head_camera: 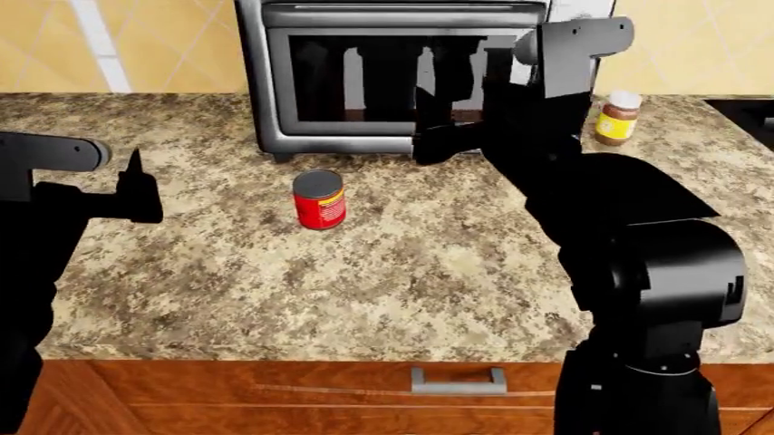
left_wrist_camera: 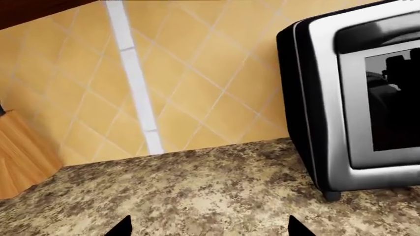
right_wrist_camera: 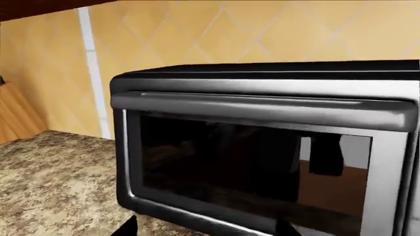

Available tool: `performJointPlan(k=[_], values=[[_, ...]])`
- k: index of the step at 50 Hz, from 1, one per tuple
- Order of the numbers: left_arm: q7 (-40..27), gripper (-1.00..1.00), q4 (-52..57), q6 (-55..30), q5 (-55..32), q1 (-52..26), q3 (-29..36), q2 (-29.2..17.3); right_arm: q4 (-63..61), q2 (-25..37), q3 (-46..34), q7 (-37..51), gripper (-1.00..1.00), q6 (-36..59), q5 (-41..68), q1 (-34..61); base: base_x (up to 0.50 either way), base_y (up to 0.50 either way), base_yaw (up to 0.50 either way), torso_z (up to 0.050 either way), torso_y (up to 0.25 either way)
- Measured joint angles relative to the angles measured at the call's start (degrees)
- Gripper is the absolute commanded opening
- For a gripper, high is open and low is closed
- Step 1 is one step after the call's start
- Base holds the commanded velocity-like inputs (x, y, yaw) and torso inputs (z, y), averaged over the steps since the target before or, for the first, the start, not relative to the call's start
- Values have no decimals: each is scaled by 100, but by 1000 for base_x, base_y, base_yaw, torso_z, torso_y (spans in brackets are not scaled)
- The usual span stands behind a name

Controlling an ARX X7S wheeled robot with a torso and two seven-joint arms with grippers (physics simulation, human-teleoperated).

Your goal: Pick the cans from the counter and place them in their designated side in the cabinet.

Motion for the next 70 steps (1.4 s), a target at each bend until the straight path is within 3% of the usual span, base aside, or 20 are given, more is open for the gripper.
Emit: performJointPlan(k=[26, 70], values=[[-70, 100, -256, 167, -12, 256, 5, 181, 664, 81, -989, -657, 100, -588, 459, -659, 0, 0, 0, 0, 0], [-102, 100, -506, 297, 14, 323, -12, 132, 1435, -16, -1730, -870, 100, -1047, 946, -499, 0, 0, 0, 0, 0]])
